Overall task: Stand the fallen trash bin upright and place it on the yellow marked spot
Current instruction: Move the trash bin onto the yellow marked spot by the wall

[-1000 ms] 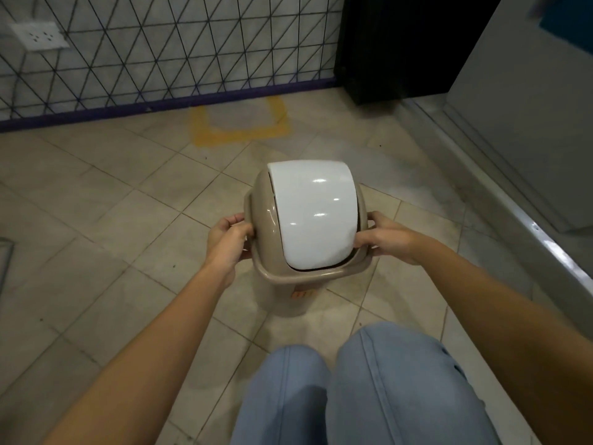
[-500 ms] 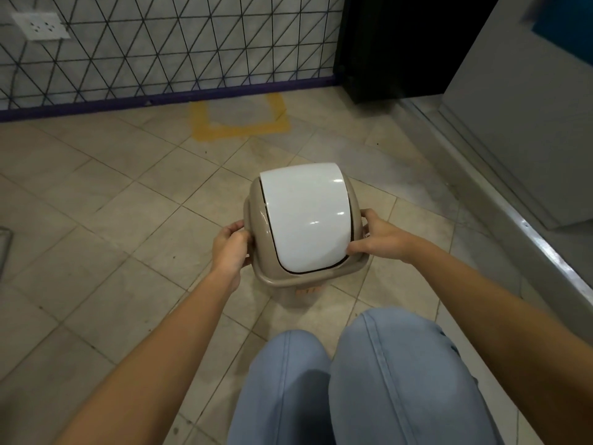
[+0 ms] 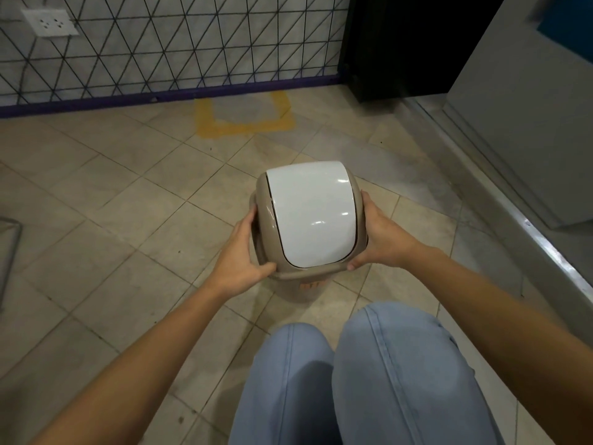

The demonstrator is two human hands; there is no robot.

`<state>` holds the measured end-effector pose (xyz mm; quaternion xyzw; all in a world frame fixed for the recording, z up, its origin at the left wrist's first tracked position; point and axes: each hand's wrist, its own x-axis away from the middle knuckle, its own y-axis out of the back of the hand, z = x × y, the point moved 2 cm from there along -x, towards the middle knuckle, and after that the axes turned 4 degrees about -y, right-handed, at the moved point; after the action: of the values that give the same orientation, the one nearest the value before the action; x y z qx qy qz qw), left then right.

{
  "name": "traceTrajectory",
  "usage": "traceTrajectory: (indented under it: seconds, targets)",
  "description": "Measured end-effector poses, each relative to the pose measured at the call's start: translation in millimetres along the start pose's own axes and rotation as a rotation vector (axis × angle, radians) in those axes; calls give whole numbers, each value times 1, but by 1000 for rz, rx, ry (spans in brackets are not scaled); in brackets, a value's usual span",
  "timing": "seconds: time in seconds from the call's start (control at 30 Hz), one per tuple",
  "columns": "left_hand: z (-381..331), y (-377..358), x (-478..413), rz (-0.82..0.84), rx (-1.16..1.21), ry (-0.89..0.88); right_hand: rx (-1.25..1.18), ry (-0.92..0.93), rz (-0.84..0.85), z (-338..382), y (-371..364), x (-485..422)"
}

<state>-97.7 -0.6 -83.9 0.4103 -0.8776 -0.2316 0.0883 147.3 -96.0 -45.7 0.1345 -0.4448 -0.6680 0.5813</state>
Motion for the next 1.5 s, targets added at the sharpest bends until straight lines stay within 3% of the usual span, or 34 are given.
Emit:
traceTrajectory:
  seconds: [0.4, 0.77, 0.9, 1.37, 1.5]
  targets:
    - [-6, -3, -7, -15, -63, -5, -35, -9, -60, 3, -10, -7]
    - [-9, -11, -8, -251, -219, -32, 104, 65, -222, 15, -12, -13]
    - [-11, -12, -11, -251, -323, -94, 182, 127, -254, 20, -14, -13]
    - [-7, -2, -45, -289, -334, -21, 161, 129, -286, 31, -19, -50]
    - [-5, 1, -55, -291, -328, -11, 53, 126, -318, 32, -16, -61]
